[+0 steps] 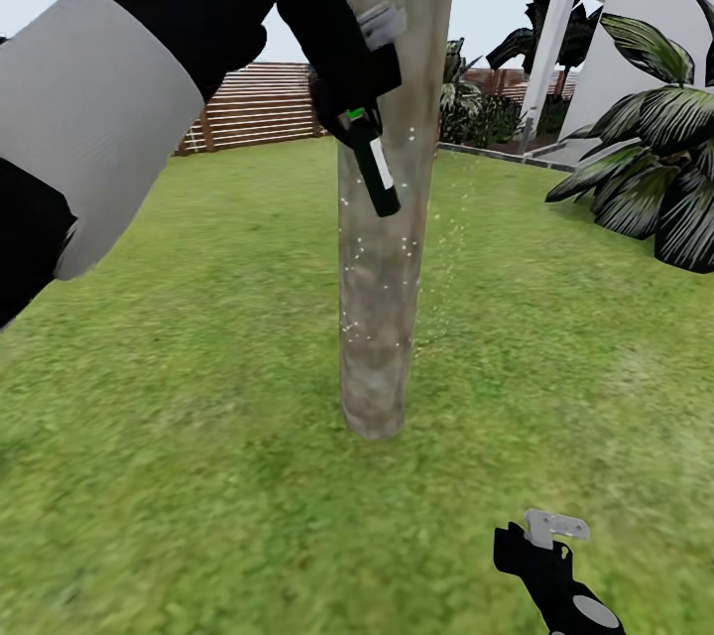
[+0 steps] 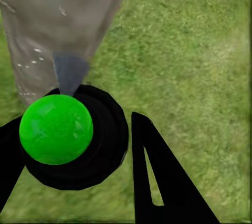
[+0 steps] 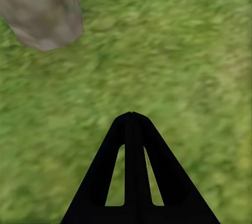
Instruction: In the garden, pick up the pesticide atomizer on the floor and spray pesticide onto both trees until each tree trunk is fully covered.
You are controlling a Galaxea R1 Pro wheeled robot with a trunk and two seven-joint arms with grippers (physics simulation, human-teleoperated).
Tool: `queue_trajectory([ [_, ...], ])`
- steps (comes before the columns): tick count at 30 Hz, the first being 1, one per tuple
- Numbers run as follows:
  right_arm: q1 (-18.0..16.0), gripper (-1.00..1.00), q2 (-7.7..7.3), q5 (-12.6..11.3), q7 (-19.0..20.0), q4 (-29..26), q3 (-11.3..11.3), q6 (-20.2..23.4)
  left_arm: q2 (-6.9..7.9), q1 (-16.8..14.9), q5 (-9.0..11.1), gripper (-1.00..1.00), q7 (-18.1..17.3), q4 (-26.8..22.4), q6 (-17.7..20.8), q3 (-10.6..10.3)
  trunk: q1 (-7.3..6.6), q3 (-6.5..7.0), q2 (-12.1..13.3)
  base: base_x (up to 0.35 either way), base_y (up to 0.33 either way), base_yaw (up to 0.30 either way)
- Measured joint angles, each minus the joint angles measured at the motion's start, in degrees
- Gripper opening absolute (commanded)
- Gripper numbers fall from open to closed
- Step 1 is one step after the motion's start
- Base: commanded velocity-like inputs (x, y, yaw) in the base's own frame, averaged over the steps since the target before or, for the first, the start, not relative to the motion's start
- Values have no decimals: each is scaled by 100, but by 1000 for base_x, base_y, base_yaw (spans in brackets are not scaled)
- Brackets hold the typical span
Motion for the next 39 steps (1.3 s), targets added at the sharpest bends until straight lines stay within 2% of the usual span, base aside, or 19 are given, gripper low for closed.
queue_trajectory([
  [4,0,-100,10,0,0,3,6,0,0,615,0,-100,-29,-314,-145,-9,1,0,0,0,0,0],
  [13,0,-100,12,0,0,7,2,0,0,1984,-46,-100,6,-584,-187,-26,1,-1,0,0,0,0],
  [14,0,-100,12,0,0,8,1,0,0,2138,-145,-100,5,-593,-185,-28,0,0,0,0,0,0],
  [16,0,-100,12,0,0,7,4,0,0,2482,-494,-100,-10,-604,-179,-30,1,-1,0,0,0,0],
  [18,0,-100,12,0,-1,7,2,0,0,2737,-703,-100,-20,-609,-178,-30,1,0,0,0,0,0],
  [19,0,-100,12,0,0,8,1,0,0,2904,-782,-100,-24,-612,-181,-29,0,0,0,0,0,0],
  [22,0,-100,12,0,0,7,-3,0,0,3138,-858,-100,-24,-612,-185,-33,0,0,0,0,0,0],
  [23,0,-100,7,1,0,6,-6,0,0,3354,-1111,-100,-25,-613,-175,-37,1,0,0,0,0,0],
  [25,0,-100,5,0,0,5,-8,0,0,3668,-1489,-100,-32,-654,-179,-37,0,0,0,0,0,0],
  [29,0,-100,-3,0,0,1,-9,0,0,4374,-2042,-100,-44,-766,-180,-37,0,0,0,0,0,0],
  [31,0,-100,-4,0,0,0,-9,0,0,4639,-2389,-100,-48,-818,-180,-36,0,0,0,0,0,0],
  [32,0,-100,-4,0,0,0,-9,0,0,4707,-2481,-100,-49,-833,-183,-36,-1,0,0,0,0,0],
  [34,0,-100,-5,0,0,0,-16,0,0,5025,-2968,-100,-61,-888,-174,-35,0,0,0,0,0,0],
  [37,0,-100,-9,-2,0,0,-43,0,0,5296,-3238,-100,-141,-916,-171,-39,-1,1,0,0,0,0],
  [39,0,-100,-17,-8,0,0,-59,-4,0,5513,-3540,-100,-252,-933,-160,-50,0,0,0,0,0,0],
])
